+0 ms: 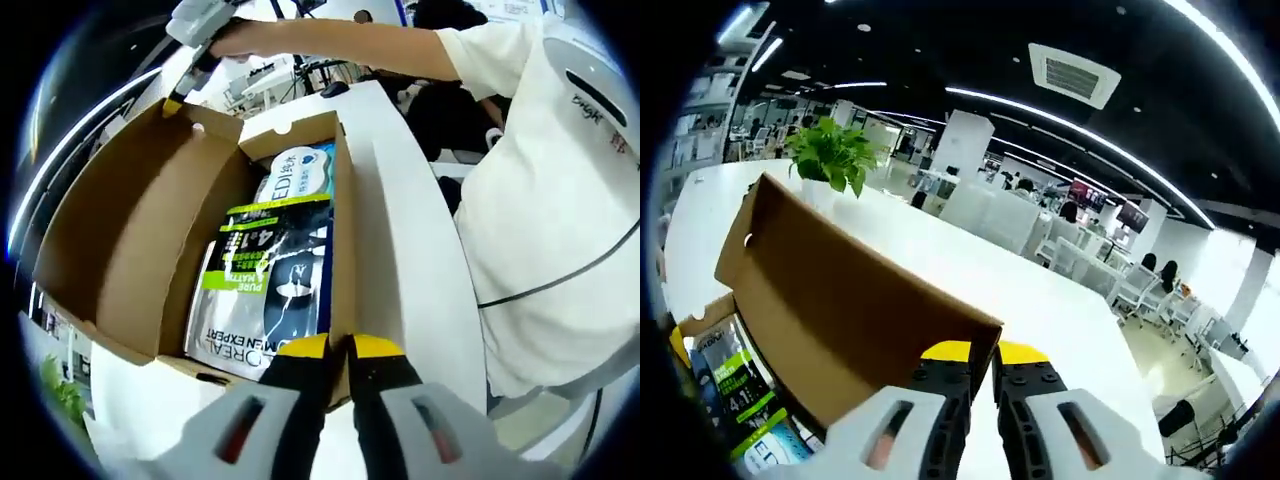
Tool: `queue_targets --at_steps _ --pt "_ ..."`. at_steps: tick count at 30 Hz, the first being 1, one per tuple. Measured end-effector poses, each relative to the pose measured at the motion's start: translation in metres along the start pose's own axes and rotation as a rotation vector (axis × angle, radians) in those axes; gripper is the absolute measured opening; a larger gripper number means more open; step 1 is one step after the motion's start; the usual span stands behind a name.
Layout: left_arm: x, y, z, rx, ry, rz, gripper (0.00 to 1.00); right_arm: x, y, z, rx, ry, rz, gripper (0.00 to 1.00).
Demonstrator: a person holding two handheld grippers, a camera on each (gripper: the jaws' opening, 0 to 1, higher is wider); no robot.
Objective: Operate the shoe box by opening the lid, removing the specified soft item, and placing it in the target area until the item is outside and the box remains undamaged.
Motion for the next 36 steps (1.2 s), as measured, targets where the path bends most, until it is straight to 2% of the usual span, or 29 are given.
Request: queue_targets --at_steps 2,4,8,14,17,19,21,25,27,30,35,36 --pt "0.0 0.0 0.0 0.002 -0.001 0.003 0.06 -0.001 0.0 0.0 0.006 -0.004 -0.007 0.04" --pt "0.0 0.0 0.001 0.002 0.002 0.016 0.06 0.0 0.002 0.008 -0.003 -0.02 0.02 0.04" --pt "0.002 0.001 0.006 -0.005 0.006 0.027 0.07 -0.001 0.005 0.017 -0.038 -0.031 0.04 0.03" --pt "0.001 0.001 0.005 -0.007 0.008 0.031 0.07 -0.003 0.01 0.028 -0.093 -0.028 -0.021 0.04" --pt "0.002 0.001 0.005 -0.005 0.011 0.031 0.07 -0.003 0.013 0.035 -0.116 -0.027 -0.024 0.04" --pt "0.002 0.001 0.005 -0.007 0.014 0.028 0.07 -0.004 0.017 0.04 -0.139 -0.061 0.048 0.03" --pt "0.002 0.001 0.005 -0.006 0.015 0.026 0.07 -0.004 0.023 0.048 -0.194 -0.113 0.113 0.03" --pt "0.002 0.001 0.005 -0.01 0.013 0.03 0.07 -0.005 0.03 0.056 -0.332 -0.164 0.24 0.02" --pt "0.001 0.001 0.005 -0.01 0.013 0.028 0.07 -0.006 0.034 0.059 -0.371 -0.163 0.264 0.01" --pt "0.002 0.001 0.005 -0.007 0.01 0.028 0.07 -0.009 0.041 0.071 -0.419 -0.147 0.243 0.0" --pt "0.002 0.002 0.005 -0.007 0.013 0.026 0.07 -0.007 0.056 0.079 -0.574 -0.145 0.397 0.0" --pt "0.001 0.002 0.005 -0.007 0.013 0.025 0.07 -0.007 0.057 0.08 -0.581 -0.145 0.403 0.0"
Point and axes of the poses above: the point that each gripper's makers call its tool centre point, and the gripper's own axes: z roughly forward along the fingers, x roughly to its right, y roughly out of its underside, the point moved 1 cm from there along -z, roughly backward along the fingers
